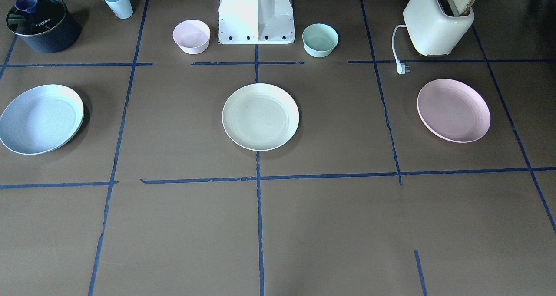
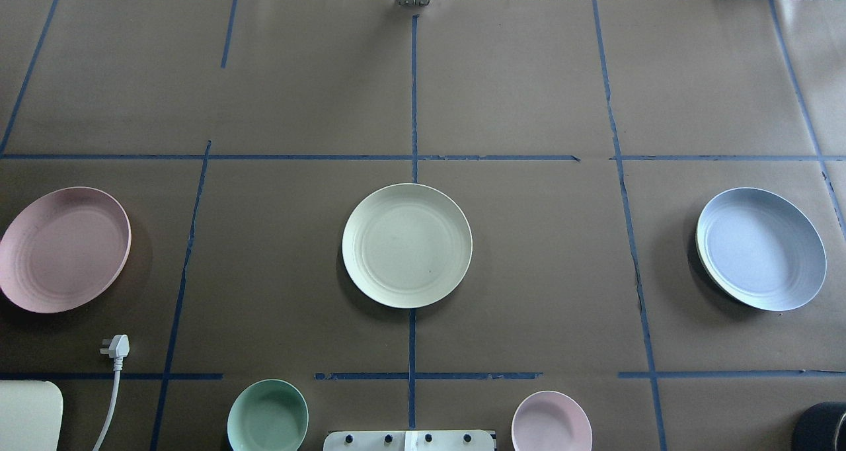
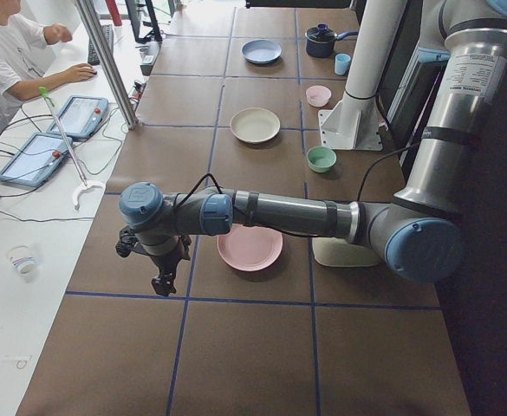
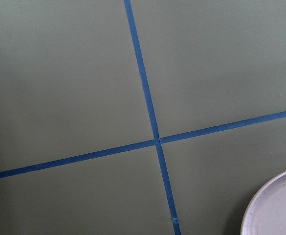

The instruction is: Stack three plates with pink and blue

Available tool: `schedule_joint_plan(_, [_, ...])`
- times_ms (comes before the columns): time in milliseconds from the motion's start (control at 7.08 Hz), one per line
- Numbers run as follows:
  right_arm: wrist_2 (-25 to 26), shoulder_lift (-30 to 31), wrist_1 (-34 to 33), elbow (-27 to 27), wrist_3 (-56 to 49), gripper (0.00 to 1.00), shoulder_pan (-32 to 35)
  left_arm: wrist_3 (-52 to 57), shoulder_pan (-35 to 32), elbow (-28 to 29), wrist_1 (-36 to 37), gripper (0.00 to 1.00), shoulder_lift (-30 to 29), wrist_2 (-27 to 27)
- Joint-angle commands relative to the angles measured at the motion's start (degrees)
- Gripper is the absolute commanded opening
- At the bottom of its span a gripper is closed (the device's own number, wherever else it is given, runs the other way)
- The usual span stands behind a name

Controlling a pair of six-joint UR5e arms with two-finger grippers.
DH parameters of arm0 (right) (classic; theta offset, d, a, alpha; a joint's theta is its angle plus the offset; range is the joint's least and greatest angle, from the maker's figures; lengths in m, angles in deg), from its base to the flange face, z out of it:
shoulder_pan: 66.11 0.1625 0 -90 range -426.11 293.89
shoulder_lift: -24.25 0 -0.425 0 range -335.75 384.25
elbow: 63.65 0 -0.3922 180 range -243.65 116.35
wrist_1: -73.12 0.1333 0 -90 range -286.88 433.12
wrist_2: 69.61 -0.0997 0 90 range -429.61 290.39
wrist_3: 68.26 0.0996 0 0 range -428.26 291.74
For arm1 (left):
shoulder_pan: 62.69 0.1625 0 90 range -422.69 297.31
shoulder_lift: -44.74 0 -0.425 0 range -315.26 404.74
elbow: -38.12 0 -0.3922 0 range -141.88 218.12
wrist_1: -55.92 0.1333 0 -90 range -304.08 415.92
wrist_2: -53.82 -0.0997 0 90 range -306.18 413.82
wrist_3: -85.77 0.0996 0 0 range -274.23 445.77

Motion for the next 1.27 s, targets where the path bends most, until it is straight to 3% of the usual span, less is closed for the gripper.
schedule_joint_plan(0, [-1.13,0.40,1.01,-0.04,0.05,1.00,0.01,-0.26,1.72,-2.08,-5.69,1.00,2.27,-0.32])
schedule_joint_plan(283, [-2.11,0.49,1.27,-0.12,-0.04,1.00,0.01,-1.05,2.96,-3.31,-6.79,1.00,6.31,-0.07])
schedule_joint_plan(848, [-2.29,0.66,1.54,0.05,-0.21,1.00,-0.17,-7.09,5.93,-3.06,-7.06,1.00,8.36,0.38])
schedule_joint_plan(1130, [-2.20,0.66,1.54,0.14,0.05,1.00,-1.31,-21.55,13.04,-2.80,-14.40,1.00,9.84,0.38])
